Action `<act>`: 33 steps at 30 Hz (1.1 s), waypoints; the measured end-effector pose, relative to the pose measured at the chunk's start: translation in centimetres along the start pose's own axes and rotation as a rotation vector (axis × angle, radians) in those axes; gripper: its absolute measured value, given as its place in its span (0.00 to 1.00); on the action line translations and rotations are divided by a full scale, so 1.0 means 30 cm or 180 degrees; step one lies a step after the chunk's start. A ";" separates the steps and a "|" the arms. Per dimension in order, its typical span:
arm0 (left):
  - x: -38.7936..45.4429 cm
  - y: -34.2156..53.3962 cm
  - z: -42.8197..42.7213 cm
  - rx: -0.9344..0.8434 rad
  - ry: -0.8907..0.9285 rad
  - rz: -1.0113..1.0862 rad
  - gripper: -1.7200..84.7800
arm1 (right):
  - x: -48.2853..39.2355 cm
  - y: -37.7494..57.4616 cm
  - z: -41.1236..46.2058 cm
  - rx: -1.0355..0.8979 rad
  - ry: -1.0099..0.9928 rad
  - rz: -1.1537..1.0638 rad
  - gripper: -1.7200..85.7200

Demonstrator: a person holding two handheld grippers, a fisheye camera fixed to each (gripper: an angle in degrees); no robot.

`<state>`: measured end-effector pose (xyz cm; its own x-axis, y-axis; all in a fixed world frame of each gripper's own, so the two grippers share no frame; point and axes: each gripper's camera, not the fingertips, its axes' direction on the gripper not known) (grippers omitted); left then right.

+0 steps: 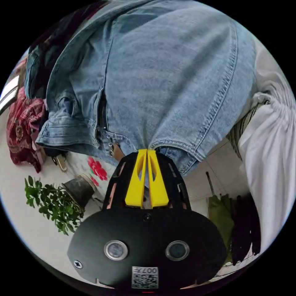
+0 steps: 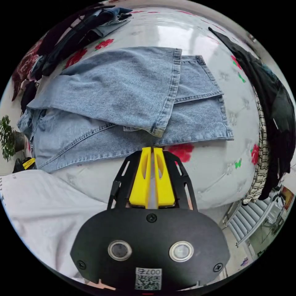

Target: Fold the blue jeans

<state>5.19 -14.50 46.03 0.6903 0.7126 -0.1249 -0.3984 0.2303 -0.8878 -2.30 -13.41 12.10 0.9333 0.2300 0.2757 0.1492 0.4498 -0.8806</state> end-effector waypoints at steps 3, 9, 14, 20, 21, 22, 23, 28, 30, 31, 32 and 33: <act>-0.148 0.084 -0.009 0.0262 0.0785 -0.0606 0.01 | 0.016 0.208 -0.070 0.0346 -0.0160 0.0286 0.06; -0.405 0.279 -0.080 0.1308 0.1330 -0.2023 0.01 | -0.185 0.189 -0.214 0.0965 0.0321 -0.0616 0.11; -0.446 0.171 -0.091 0.1446 0.1167 -0.1934 0.02 | -0.399 -0.016 -0.074 0.0459 0.0432 -0.1526 0.10; -0.497 0.011 -0.068 0.1170 0.0554 -0.1702 0.01 | -0.505 -0.181 -0.046 -0.0302 0.0717 -0.2109 0.03; -0.520 -0.006 -0.062 0.1130 0.0448 -0.1725 0.01 | -0.507 -0.213 -0.102 -0.0284 0.0697 -0.2143 0.03; -0.533 -0.014 -0.057 0.1106 0.0406 -0.1740 0.01 | -0.506 -0.231 -0.133 -0.0274 0.0686 -0.2156 0.03; -0.559 -0.029 -0.045 0.1060 0.0349 -0.1764 0.01 | -0.503 -0.273 -0.204 -0.0159 0.0719 -0.2138 0.02; -0.662 -0.102 0.042 0.0786 0.0316 -0.1864 0.01 | -0.492 -0.519 -0.512 0.0739 0.0953 -0.1702 0.02; -0.716 -0.137 0.104 0.0638 0.0484 -0.1992 0.01 | -0.498 -0.668 -0.595 0.1197 0.1040 -0.1328 0.02; -0.729 -0.144 0.121 0.0613 0.0564 -0.2041 0.01 | -0.499 -0.706 -0.604 0.1282 0.1092 -0.1203 0.02; -0.754 -0.152 0.153 0.0569 0.0725 -0.2184 0.01 | -0.495 -0.783 -0.609 0.1417 0.1356 -0.0823 0.02; -0.774 -0.155 0.181 0.0542 0.0882 -0.2317 0.01 | -0.488 -0.851 -0.602 0.1452 0.1542 -0.0543 0.02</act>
<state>-12.27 -28.51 55.47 0.9288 0.1587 0.3349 0.1390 0.6886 -0.7117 -13.87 -43.85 23.59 0.9656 -0.2405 0.0989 0.2538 0.7884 -0.5603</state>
